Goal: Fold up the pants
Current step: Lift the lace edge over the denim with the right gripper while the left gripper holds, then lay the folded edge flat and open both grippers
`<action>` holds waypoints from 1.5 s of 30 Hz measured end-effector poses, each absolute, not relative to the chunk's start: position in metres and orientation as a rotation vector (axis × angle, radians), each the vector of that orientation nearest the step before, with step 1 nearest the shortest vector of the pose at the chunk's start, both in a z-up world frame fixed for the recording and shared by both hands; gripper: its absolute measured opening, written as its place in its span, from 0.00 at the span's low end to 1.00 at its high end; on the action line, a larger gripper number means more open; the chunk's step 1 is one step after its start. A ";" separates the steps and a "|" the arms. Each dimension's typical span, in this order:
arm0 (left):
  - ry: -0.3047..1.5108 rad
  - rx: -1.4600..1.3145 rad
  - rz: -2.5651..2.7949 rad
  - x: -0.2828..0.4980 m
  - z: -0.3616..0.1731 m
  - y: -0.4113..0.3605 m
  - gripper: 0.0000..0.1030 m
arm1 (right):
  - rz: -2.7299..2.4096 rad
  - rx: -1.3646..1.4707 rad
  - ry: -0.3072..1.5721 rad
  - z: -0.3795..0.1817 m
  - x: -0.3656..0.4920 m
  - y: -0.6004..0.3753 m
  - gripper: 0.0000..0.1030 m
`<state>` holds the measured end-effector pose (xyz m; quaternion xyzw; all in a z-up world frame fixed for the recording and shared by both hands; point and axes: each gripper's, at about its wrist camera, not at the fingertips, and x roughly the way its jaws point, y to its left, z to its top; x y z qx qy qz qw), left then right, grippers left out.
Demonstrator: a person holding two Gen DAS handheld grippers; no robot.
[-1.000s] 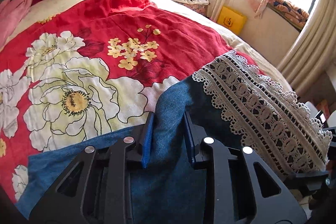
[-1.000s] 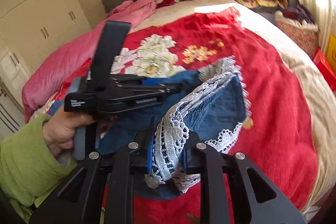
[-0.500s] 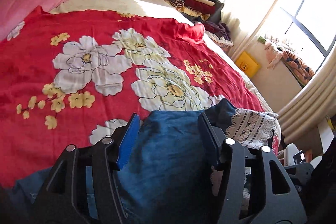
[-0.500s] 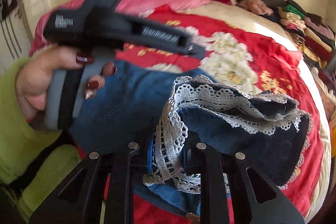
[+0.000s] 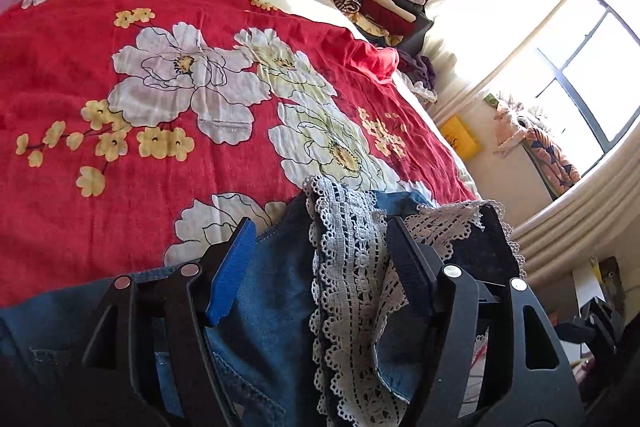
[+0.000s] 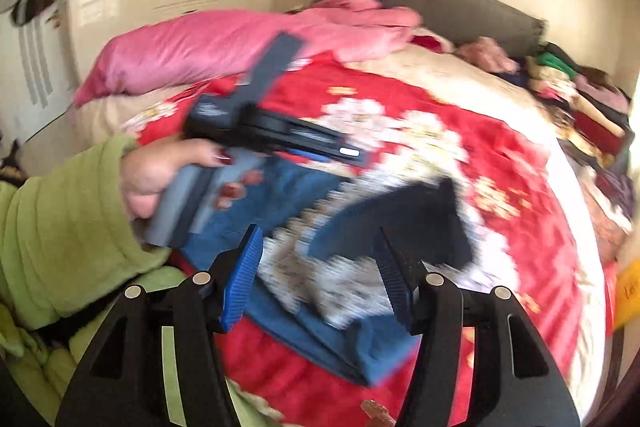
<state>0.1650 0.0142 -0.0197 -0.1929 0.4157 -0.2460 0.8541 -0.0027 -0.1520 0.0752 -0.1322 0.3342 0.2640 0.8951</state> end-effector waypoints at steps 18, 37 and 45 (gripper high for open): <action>0.949 -0.189 -0.575 0.181 -0.018 -0.058 0.42 | 0.559 -0.310 0.815 -0.009 0.023 -0.112 0.10; 0.960 -0.423 -0.513 0.176 -0.038 0.003 0.68 | 0.644 -0.595 0.751 -0.027 0.001 -0.062 0.47; 0.965 -0.363 -0.496 0.173 -0.046 -0.014 0.75 | 0.728 -0.344 0.780 -0.022 0.022 -0.100 0.16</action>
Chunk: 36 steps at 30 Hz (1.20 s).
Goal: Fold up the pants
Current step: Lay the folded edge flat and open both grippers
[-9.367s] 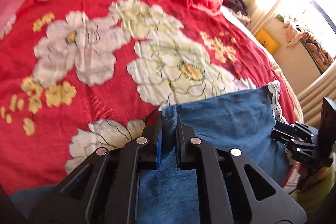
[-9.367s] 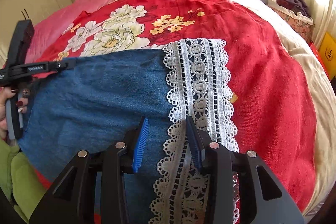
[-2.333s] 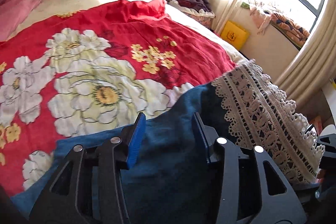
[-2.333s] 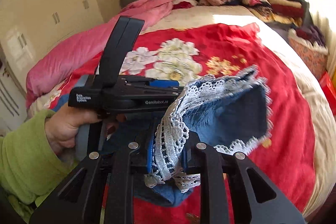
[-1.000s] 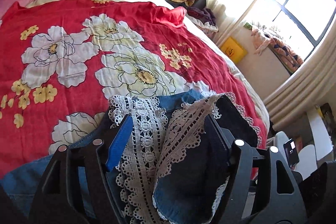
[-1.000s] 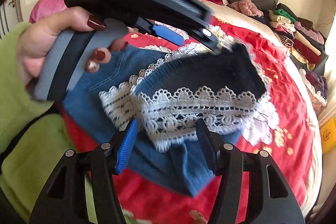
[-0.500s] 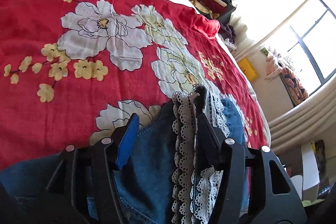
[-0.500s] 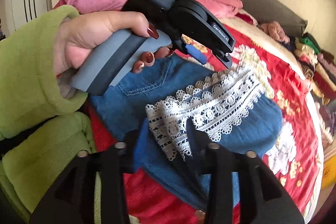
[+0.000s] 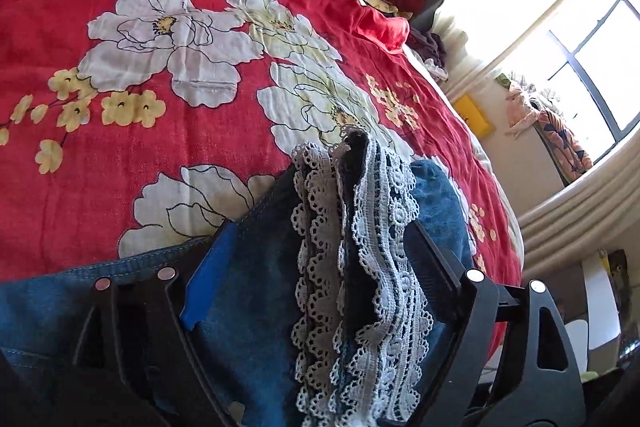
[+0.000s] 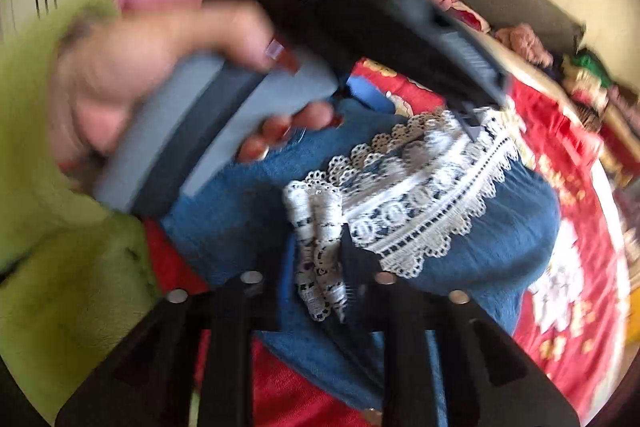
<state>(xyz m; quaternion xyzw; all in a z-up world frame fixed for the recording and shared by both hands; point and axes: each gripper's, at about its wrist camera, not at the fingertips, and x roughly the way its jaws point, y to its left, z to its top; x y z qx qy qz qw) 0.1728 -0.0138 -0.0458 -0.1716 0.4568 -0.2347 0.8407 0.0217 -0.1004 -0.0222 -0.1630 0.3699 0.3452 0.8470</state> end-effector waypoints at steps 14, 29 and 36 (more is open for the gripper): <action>0.941 -0.304 -0.487 0.168 -0.041 -0.021 0.27 | 0.858 -0.382 0.708 -0.013 -0.014 -0.115 0.16; 0.950 -0.242 -0.362 0.172 -0.046 -0.001 0.32 | 0.848 -0.378 0.812 -0.031 -0.007 -0.105 0.34; 0.886 -0.270 -0.323 0.158 -0.033 0.018 0.50 | 0.823 -0.255 0.748 0.010 -0.007 -0.142 0.43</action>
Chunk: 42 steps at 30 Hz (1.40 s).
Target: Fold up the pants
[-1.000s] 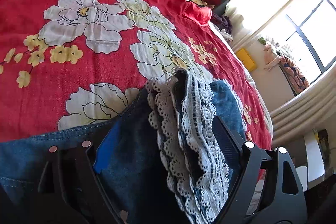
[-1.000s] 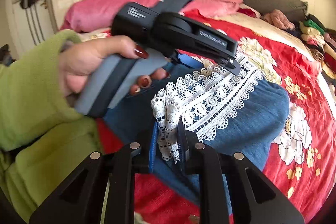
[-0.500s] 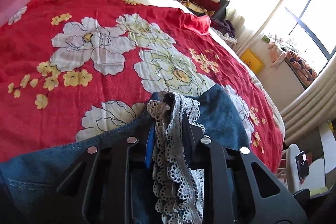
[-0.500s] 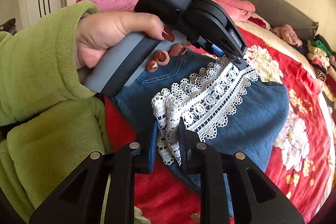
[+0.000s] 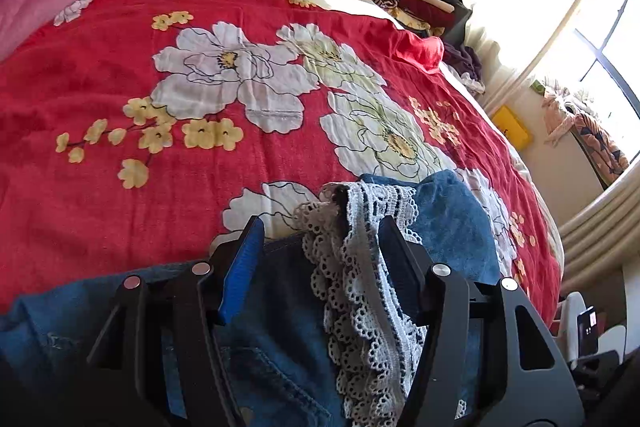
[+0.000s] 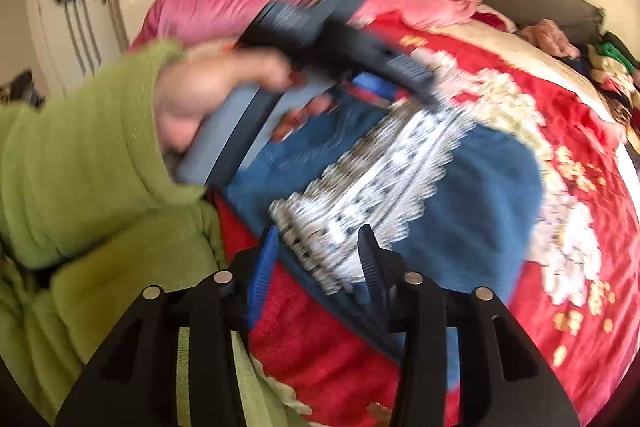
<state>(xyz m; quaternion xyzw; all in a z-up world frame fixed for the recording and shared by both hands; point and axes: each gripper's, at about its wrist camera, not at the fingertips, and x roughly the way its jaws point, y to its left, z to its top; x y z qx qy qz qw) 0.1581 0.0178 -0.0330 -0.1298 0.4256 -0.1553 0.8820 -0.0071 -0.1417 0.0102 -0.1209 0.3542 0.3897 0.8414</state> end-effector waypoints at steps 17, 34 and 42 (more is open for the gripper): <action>0.926 -0.152 -0.383 0.039 -0.014 -0.010 0.62 | 0.597 -0.096 0.811 0.005 0.013 -0.215 0.47; 1.044 -0.117 -0.355 0.017 -0.036 -0.018 0.24 | 0.596 -0.058 0.809 0.007 0.006 -0.224 0.52; 1.025 -0.081 -0.338 0.008 -0.033 -0.020 0.42 | 0.589 -0.109 0.963 -0.033 0.021 -0.199 0.50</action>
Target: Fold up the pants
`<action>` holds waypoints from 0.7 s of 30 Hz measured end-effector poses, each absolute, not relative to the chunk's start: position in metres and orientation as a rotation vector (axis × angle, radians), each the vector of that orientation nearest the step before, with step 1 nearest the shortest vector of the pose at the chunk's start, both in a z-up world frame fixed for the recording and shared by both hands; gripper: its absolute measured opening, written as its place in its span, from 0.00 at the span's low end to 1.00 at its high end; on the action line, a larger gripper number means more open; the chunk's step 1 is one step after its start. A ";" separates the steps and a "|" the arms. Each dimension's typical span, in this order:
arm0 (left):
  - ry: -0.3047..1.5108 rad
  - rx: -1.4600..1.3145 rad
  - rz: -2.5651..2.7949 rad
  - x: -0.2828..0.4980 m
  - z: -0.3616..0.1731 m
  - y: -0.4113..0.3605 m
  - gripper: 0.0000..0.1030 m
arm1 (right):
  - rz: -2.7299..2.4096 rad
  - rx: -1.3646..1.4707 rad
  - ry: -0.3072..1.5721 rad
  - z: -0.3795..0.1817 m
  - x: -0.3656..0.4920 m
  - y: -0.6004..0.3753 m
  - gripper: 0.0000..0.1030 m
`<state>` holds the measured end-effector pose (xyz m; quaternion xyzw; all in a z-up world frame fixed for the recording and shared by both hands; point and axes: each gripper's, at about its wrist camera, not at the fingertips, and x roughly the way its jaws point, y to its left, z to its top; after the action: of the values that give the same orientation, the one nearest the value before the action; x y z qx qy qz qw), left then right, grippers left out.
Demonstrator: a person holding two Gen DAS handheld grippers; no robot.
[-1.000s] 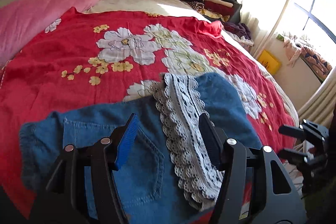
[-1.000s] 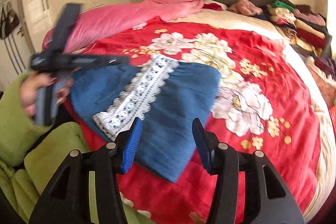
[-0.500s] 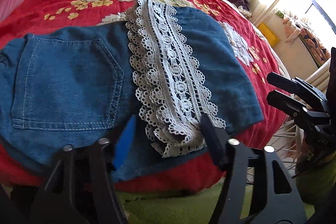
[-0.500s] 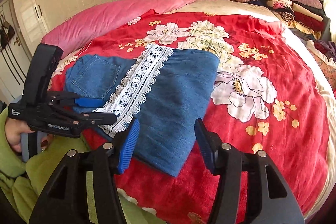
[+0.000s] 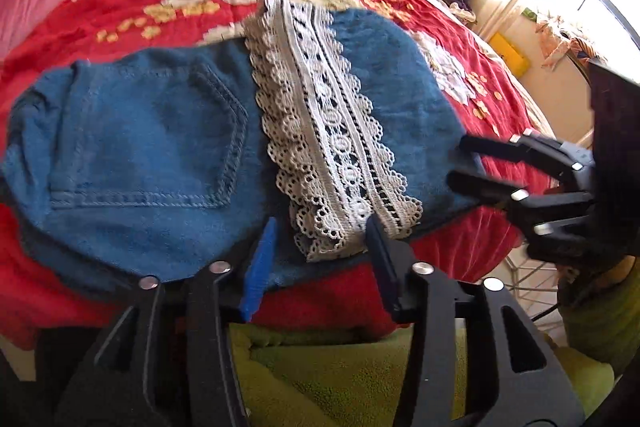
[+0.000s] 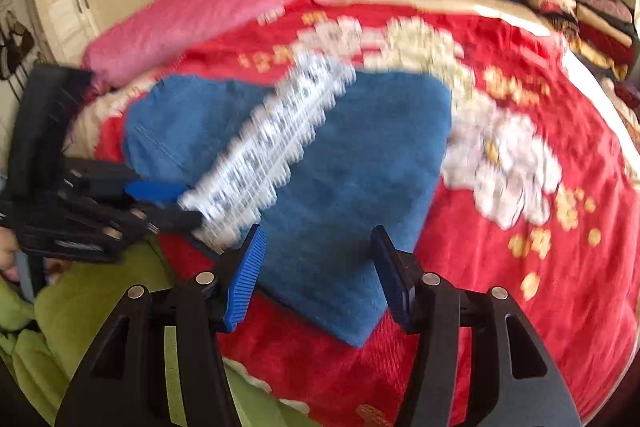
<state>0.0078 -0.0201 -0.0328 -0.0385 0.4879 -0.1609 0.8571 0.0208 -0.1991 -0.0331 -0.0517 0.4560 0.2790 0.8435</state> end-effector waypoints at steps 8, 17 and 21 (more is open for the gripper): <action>0.947 0.024 -0.321 0.004 -0.014 -0.039 0.59 | 0.592 -0.051 0.968 -0.039 0.016 -0.211 0.52; 1.042 0.022 -0.268 0.016 -0.041 -0.036 0.68 | 0.531 0.060 0.920 -0.021 0.011 -0.251 0.67; 1.016 0.022 -0.249 0.008 -0.031 -0.035 0.71 | 0.522 0.077 0.881 -0.010 0.009 -0.257 0.76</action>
<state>0.0083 -0.0353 -0.0310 0.0106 0.4852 -0.1188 0.8662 0.0093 -0.2572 -0.0103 0.0370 0.4212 0.2495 0.8712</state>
